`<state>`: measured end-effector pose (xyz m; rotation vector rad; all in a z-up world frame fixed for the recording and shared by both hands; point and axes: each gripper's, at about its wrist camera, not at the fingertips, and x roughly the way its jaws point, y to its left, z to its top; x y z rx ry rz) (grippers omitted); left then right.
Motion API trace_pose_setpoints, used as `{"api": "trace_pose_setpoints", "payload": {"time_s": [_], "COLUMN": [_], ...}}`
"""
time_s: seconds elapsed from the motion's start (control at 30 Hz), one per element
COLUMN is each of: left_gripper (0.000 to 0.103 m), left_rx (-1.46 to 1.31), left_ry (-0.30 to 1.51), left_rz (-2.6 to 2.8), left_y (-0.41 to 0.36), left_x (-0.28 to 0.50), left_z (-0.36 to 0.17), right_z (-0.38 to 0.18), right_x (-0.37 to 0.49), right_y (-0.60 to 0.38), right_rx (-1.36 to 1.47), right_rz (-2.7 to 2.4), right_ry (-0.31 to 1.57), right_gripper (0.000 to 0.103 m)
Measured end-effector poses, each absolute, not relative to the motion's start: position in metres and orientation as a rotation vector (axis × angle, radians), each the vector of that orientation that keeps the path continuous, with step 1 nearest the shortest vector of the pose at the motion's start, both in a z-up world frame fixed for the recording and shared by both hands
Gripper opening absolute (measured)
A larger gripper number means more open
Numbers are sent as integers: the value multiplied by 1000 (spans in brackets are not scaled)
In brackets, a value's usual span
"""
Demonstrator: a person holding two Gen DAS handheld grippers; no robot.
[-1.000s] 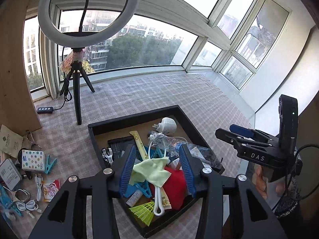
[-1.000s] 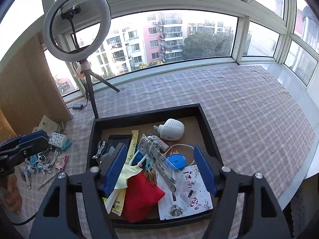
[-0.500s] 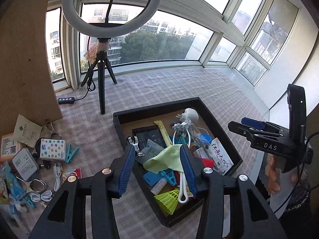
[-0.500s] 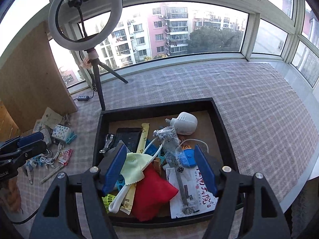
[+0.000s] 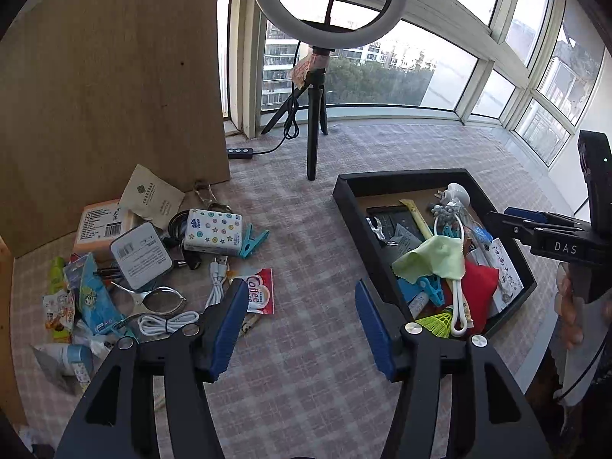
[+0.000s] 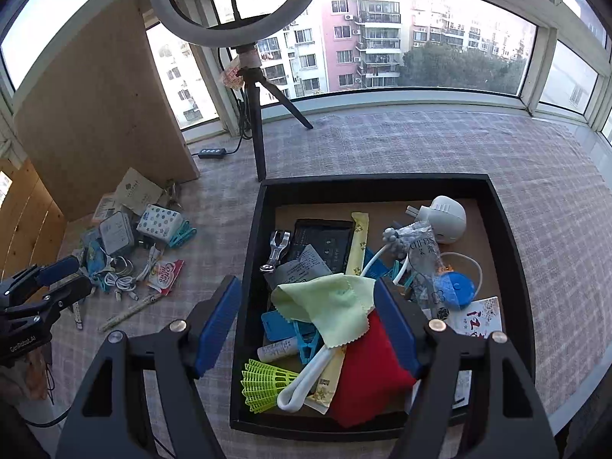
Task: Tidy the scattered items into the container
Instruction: 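Move both grippers back over the remaining pile of items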
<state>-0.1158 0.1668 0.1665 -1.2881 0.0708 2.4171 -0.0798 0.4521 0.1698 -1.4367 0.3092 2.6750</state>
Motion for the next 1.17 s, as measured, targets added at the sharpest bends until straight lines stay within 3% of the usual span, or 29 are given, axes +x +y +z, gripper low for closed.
{"api": "trace_pose_setpoints", "payload": {"time_s": [0.1, 0.47, 0.57, 0.93, 1.17], "left_gripper": [65, 66, 77, 80, 80], "left_rx": [-1336, -1590, -1648, -1812, -1755], "left_ry": [55, -10, -90, -376, -350], "left_rz": [2471, 2619, 2650, 2643, 2646], "left_y": [133, 22, 1, -40, -42], "left_x": [-111, -78, -65, -36, -29], "left_z": [152, 85, 73, 35, 33], "right_z": [160, 120, 107, 64, 48], "right_x": [-88, -96, -92, -71, -69], "right_y": [431, 340, 315, 269, 271], "right_rx": [-1481, -1604, -1637, -1736, -1727], "right_rz": [2697, 2785, 2791, 2762, 2737], "right_ry": [316, 231, 196, 168, 146], "right_gripper": [71, 71, 71, 71, 71]}}
